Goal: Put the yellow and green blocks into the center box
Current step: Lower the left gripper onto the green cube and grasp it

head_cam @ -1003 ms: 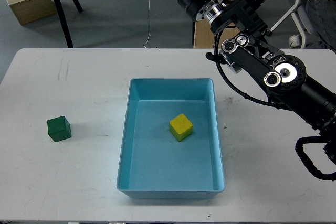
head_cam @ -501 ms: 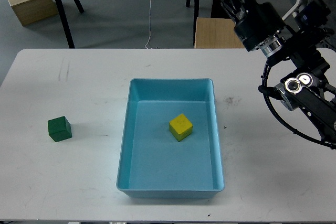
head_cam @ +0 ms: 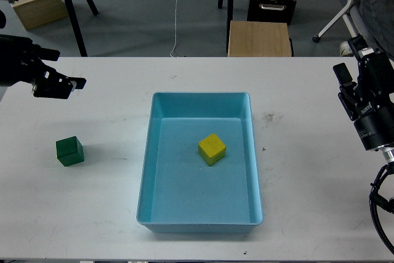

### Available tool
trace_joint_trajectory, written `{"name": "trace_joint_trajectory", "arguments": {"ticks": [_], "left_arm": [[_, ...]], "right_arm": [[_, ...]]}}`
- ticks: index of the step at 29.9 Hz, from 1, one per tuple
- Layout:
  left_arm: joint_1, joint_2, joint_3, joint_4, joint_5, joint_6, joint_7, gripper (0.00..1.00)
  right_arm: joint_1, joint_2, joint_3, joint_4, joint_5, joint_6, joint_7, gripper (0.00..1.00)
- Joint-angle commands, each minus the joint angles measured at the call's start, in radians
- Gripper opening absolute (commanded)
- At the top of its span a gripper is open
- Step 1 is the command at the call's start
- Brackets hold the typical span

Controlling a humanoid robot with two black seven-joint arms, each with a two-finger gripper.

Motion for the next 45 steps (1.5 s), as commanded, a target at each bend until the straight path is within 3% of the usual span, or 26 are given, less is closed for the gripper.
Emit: {"name": "trace_joint_trajectory", "arguments": {"ticks": [1,10,15,21,28,32,45], "left_arm": [[0.05,-0.033,0.034,-0.024,0.121,0.0,0.0,1.0],[0.079,-0.071,0.179,-0.012,0.228,0.008,0.0,1.0],[0.1,-0.134,0.228,0.103,0.278,0.009,0.0,1.0],[0.151,-0.195,0.236,0.186,0.281,0.041,0.0,1.0],[0.205,-0.249,0.238,0.257,0.279,0.138,0.0,0.99],[0.217,-0.272,0.238,0.289,0.275,0.143,0.0,0.99],[0.22,-0.275,0.249,0.306,0.31,0.143,0.0,0.71]], "right_arm": [[-0.127,0.001,0.031,0.002,0.002,-0.003,0.003,0.99],[-0.265,0.007,0.122,0.001,0.004,-0.007,0.003,0.99],[-0.282,0.013,0.123,0.001,0.005,-0.009,0.004,0.99],[-0.285,0.015,0.123,0.001,0.005,-0.012,0.004,0.99],[-0.294,0.016,0.123,0.001,0.005,-0.012,0.004,0.99],[-0.296,0.016,0.123,0.001,0.005,-0.012,0.004,0.99],[-0.296,0.032,0.123,0.001,0.005,-0.012,0.004,0.99]]}}
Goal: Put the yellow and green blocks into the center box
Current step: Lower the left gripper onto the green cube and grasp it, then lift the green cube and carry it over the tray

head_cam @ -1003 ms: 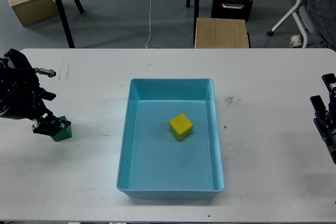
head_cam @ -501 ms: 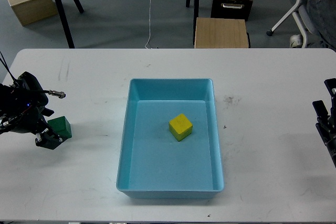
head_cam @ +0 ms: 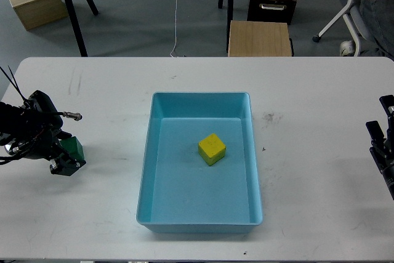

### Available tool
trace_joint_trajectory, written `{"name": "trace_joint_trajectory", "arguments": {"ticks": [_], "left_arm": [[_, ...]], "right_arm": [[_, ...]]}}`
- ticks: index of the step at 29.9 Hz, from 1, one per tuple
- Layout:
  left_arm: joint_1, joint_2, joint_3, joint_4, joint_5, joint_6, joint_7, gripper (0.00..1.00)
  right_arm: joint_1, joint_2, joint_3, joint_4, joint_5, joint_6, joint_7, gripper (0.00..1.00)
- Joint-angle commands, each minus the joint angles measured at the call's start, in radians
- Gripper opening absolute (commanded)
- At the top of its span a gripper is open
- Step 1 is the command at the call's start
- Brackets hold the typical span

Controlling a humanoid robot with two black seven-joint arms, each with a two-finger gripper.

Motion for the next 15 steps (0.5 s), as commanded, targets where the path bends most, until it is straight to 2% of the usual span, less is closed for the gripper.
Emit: {"name": "trace_joint_trajectory", "arguments": {"ticks": [1,3,6,15], "left_arm": [[0.002,0.002,0.007,0.002,0.03,-0.001,0.0,0.67],[0.0,0.004,0.007,0.002,0.031,-0.001,0.0,0.58],[0.0,0.008,0.008,0.002,0.031,-0.001,0.0,0.52],[-0.041,0.028,-0.019,-0.003,0.013,0.011,0.0,0.2]], "right_arm": [[0.001,0.002,0.001,-0.001,0.0,0.0,0.0,0.99],[0.001,0.003,0.001,0.0,0.0,0.0,0.0,0.99],[0.001,0.003,0.001,-0.001,0.0,0.0,0.0,0.99],[-0.005,0.003,0.003,-0.003,0.0,0.0,0.0,0.99]]}}
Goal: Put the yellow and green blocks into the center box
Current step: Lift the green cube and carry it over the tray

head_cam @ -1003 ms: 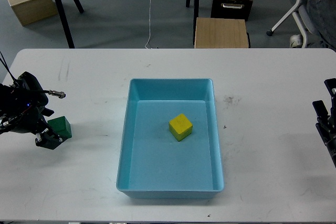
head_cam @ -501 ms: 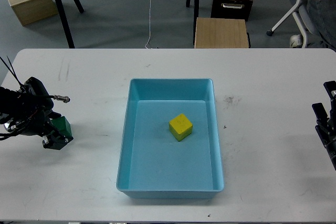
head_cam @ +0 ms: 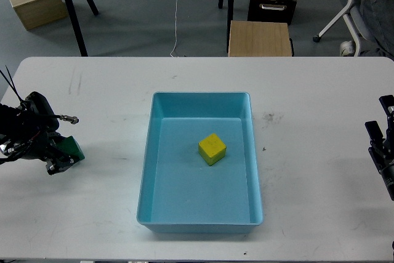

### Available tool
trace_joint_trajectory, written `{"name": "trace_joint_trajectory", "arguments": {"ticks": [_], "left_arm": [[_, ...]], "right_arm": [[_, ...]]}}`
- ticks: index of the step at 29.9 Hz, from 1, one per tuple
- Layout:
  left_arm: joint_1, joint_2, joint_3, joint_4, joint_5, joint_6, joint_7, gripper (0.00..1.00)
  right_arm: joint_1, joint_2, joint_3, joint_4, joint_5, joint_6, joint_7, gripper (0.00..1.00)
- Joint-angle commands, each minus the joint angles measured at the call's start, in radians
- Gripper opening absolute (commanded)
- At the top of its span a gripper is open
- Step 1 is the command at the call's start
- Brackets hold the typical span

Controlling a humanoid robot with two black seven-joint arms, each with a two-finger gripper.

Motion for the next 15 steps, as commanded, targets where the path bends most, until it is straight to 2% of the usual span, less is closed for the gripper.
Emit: {"name": "trace_joint_trajectory", "arguments": {"ticks": [1,8,12,15], "left_arm": [[-0.044,0.024,-0.034,-0.008,-0.017,0.008,0.0,0.17],[-0.182,0.104,-0.187,-0.115,-0.232,-0.02,0.0,0.16],[-0.295,0.104,-0.192,-0.254,-0.27,-0.121,0.0,0.16],[-0.326,0.069,-0.192,-0.35,-0.269,-0.18,0.0,0.16]], "right_arm": [[-0.01,0.0,0.001,-0.003,0.0,0.0,0.0,0.99],[-0.034,0.0,0.0,-0.012,0.0,-0.027,0.002,0.99],[-0.04,0.0,0.0,-0.014,0.0,-0.035,0.002,0.99],[-0.04,0.0,0.0,-0.014,0.0,-0.035,0.002,0.99]]}}
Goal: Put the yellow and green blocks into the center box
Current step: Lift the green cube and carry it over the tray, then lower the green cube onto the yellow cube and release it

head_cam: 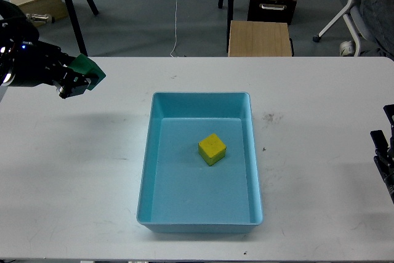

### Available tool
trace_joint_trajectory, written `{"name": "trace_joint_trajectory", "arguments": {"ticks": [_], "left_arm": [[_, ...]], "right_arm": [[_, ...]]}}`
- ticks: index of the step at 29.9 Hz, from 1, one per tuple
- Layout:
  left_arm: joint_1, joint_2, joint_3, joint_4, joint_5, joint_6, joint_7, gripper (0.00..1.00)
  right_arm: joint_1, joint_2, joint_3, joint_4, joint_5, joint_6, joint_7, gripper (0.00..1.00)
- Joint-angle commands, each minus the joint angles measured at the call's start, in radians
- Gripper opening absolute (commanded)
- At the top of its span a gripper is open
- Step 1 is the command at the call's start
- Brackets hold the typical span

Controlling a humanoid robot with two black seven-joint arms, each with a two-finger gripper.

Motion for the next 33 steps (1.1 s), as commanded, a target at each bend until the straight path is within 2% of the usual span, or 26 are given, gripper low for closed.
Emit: {"name": "trace_joint_trajectory", "arguments": {"ticks": [1,5,12,18,24,28,31,33], "left_arm": [[-0.042,-0.074,-0.001,-0.105,0.002,-0.055,0.0,0.15],[-0.039,-0.259,0.01,-0.091,0.067,-0.055,0.0,0.15],[0.004,-0.561,0.028,0.117,0.214,-0.055,0.0,0.15],[0.038,-0.701,0.081,0.26,0.237,-0.055,0.0,0.17],[0.047,-0.731,0.132,0.294,0.24,-0.055,0.0,0.18],[0.065,-0.731,0.132,0.302,0.239,-0.055,0.0,0.28],[0.068,-0.731,0.131,0.305,0.236,-0.055,0.0,0.5],[0.072,-0.731,0.125,0.305,0.234,-0.055,0.0,0.58]], "right_arm": [[-0.001,0.0,0.0,0.0,0.0,-0.002,0.0,0.99],[0.003,0.009,-0.003,0.001,0.0,-0.002,0.0,0.99],[0.005,0.026,-0.003,0.0,0.0,-0.002,0.0,0.99],[0.004,0.026,-0.002,0.0,0.0,-0.002,0.0,0.99],[0.008,0.029,-0.003,0.0,0.0,-0.002,0.0,0.99],[0.011,0.029,-0.003,0.0,0.0,-0.001,0.0,0.99],[0.014,0.029,-0.003,0.0,0.0,-0.001,0.0,0.99],[0.014,0.028,-0.003,-0.002,0.0,-0.001,-0.002,0.99]]}}
